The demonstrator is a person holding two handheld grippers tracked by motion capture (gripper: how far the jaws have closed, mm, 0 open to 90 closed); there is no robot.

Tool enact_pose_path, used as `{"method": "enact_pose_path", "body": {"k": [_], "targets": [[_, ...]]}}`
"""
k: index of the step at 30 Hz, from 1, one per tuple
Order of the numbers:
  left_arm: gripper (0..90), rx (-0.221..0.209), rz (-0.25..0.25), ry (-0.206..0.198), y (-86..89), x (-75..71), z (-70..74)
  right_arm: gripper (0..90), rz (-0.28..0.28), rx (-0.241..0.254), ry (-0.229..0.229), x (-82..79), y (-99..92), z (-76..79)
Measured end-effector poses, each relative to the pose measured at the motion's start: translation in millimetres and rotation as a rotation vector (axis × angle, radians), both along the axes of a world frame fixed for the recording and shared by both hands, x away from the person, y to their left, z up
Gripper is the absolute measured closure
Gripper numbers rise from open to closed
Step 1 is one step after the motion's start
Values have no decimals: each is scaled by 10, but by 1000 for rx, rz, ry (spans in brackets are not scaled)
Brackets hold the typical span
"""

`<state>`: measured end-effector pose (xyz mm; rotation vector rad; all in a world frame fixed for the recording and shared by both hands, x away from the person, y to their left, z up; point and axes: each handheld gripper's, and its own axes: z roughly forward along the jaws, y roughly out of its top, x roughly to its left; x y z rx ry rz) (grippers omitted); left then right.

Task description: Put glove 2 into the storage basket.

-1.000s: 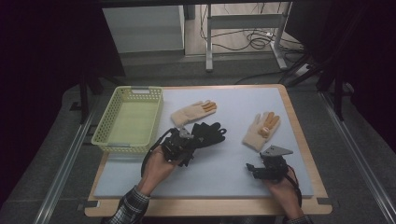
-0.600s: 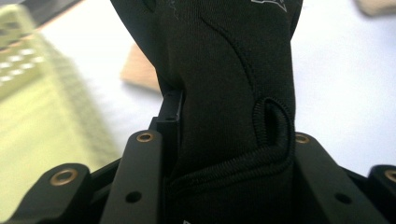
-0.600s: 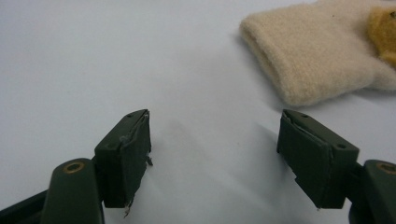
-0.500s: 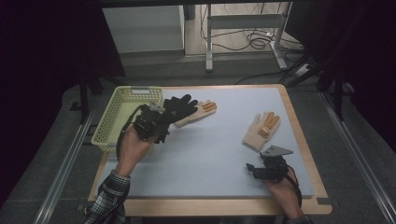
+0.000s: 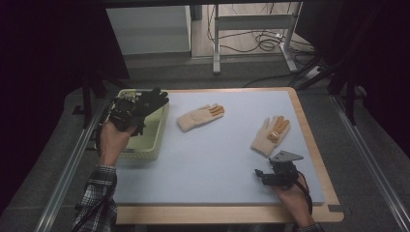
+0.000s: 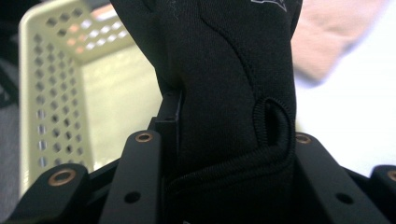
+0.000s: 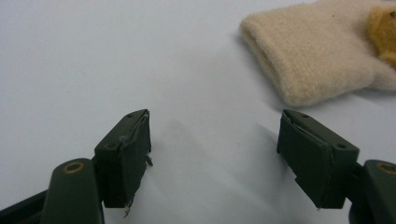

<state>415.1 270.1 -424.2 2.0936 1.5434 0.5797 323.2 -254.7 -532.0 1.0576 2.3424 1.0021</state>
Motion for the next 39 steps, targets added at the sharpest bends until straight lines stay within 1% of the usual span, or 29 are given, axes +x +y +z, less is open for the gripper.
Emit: {"method": "enact_pose_path", "body": {"k": [2, 3, 4, 8, 12, 16, 18, 21, 22, 23, 24, 25, 26, 27, 28, 29, 30, 31, 32, 33, 37, 39], "targets": [[636, 0, 30, 26, 82, 64, -64, 255, 0, 0, 0, 0, 0, 0], [636, 5, 49, 42, 126, 104, -107, 255, 0, 1, 0, 0, 0, 0], [635, 10, 58, 53, 153, 128, -133, 255, 0, 1, 0, 0, 0, 0], [633, 47, 103, 124, 271, 264, -286, 255, 0, 1, -1, 1, 0, 0], [630, 53, 146, 180, 382, 385, -419, 255, 0, 1, -1, 1, 0, -1], [625, 62, 191, 229, 473, 474, -533, 255, 0, 2, 0, 0, 0, 0], [621, 84, 214, 255, 510, 503, -587, 255, 0, 2, -1, 1, 0, -1], [607, 95, 232, 283, 564, 531, -654, 254, 1, 2, -1, 1, 0, -1], [607, 92, 235, 288, 579, 538, -673, 254, 0, 2, -1, 0, 0, -1], [594, 80, 234, 304, 596, 549, -697, 254, 1, 2, -1, 1, 0, -1], [565, 69, 230, 324, 606, 559, -723, 254, 1, 2, -1, 1, 0, -1], [527, 68, 227, 333, 613, 566, -747, 254, 1, 2, -1, 1, 0, -1], [470, 75, 222, 338, 610, 570, -761, 254, 1, 2, -1, 1, 0, -1], [432, 71, 203, 335, 595, 569, -767, 254, 1, 2, -1, 1, 0, -1], [371, 49, 182, 336, 583, 571, -759, 254, 1, 1, -1, 0, 0, -1], [283, 25, 172, 333, 573, 573, -750, 254, 1, 2, 0, 0, 0, -1], [215, 15, 161, 332, 566, 570, -728, 254, 1, 2, -1, 1, 0, -1], [194, 14, 148, 322, 556, 561, -704, 254, 1, 2, -1, 1, 0, -1], [147, 11, 140, 314, 549, 551, -676, 254, 1, 1, -1, 0, 0, -1], [85, -3, 138, 308, 550, 541, -644, 254, 1, 2, -1, 0, 0, -1], [61, -68, 108, 241, 572, 450, -507, 254, 0, 1, -1, 0, 0, -1], [55, -102, 77, 194, 574, 384, -447, 254, 0, 1, -1, 0, 1, -1]]}}
